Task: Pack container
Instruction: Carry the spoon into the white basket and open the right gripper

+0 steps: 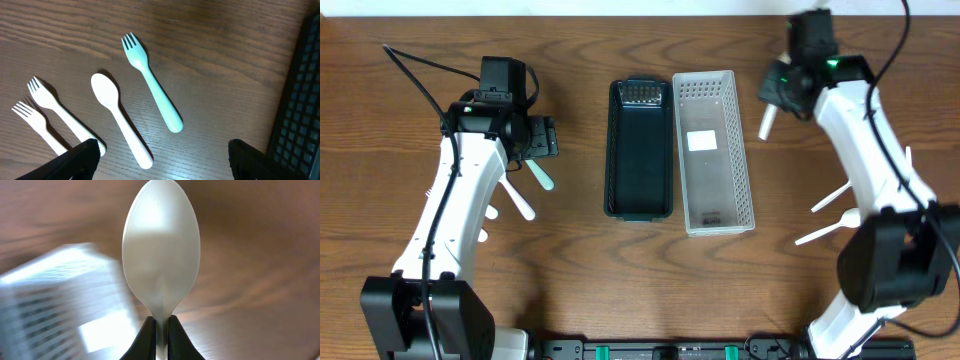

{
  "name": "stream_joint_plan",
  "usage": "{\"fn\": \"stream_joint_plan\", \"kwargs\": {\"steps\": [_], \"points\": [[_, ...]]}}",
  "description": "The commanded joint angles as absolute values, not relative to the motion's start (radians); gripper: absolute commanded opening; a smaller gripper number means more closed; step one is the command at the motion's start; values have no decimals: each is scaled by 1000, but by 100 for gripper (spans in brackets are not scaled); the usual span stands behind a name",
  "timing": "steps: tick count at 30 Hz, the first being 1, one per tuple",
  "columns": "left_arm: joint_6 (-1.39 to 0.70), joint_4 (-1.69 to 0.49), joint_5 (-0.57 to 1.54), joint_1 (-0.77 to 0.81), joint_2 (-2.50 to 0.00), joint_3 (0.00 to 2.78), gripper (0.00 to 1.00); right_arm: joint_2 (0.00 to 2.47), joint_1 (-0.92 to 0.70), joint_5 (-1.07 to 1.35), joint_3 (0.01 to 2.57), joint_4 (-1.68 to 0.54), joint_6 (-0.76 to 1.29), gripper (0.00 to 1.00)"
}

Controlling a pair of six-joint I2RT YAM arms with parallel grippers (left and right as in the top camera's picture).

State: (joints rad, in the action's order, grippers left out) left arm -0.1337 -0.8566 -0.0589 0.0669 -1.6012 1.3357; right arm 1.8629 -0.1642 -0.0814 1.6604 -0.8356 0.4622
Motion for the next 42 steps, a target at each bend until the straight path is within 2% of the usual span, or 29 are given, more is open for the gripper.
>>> {"fn": "stream_joint_plan", "kwargs": {"steps": [1,8,14,19,23,27,29,31,38,42], "points": [[-135,-860,-67,62,-1608,1356,84,1859,-266,-74,1665,-855,418,2],[-135,-860,-67,62,-1608,1356,84,1927,-407,-75,1592,-879,418,4],[-135,-860,-67,62,-1608,1356,84,1997,-427,-33,1527,-916,432,5],[-135,-860,-67,62,-1608,1356,84,1999,-430,0,1524,-923,383,21],[-135,-860,-67,62,-1608,1356,84,1999,-434,31,1524,-939,368,24],[-135,-860,-67,62,-1608,1356,84,1999,-435,35,1524,-947,368,22],[-135,-860,-67,62,-1608,1356,84,1999,-439,45,1524,-953,361,14],[-135,-860,-67,62,-1608,1356,84,1999,-444,93,1524,-956,329,10],[-134,-860,-67,62,-1608,1356,84,1999,-459,310,1524,-945,202,12],[-134,-860,-67,62,-1608,1356,84,1999,-466,341,1524,-938,178,13]]}}
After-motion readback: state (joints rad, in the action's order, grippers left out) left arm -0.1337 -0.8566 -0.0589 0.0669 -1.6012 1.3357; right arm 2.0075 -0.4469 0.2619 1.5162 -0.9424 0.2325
